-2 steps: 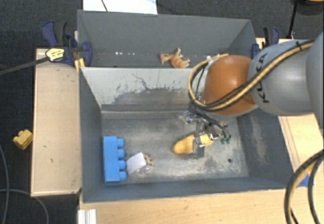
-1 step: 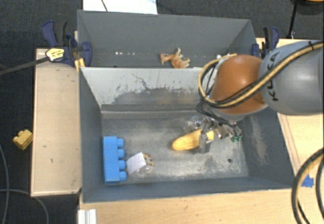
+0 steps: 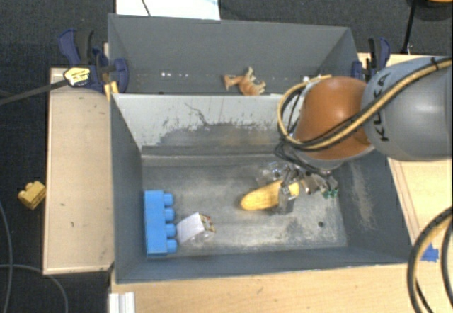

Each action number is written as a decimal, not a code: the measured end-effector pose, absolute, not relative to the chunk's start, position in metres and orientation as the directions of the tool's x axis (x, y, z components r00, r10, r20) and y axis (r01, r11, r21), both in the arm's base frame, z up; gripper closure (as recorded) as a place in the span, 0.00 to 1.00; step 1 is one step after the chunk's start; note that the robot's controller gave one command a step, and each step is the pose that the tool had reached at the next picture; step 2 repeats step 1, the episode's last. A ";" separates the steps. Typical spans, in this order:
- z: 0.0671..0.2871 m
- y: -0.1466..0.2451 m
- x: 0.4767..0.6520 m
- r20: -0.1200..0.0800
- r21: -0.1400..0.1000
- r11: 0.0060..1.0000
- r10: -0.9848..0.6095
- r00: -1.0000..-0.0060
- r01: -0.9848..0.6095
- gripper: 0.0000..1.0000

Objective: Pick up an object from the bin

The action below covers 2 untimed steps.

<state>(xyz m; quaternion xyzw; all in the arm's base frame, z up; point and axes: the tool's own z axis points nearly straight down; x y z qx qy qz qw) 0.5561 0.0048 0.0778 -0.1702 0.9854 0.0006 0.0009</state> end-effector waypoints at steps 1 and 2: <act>0.235 0.008 0.564 -0.007 -0.001 0.956 -0.292 -0.956 -0.292 1.00; 0.235 0.008 0.564 -0.007 -0.001 0.956 -0.292 -0.956 -0.292 1.00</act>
Offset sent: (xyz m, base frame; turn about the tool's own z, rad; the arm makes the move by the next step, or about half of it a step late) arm 0.0000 0.0000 0.0000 0.0000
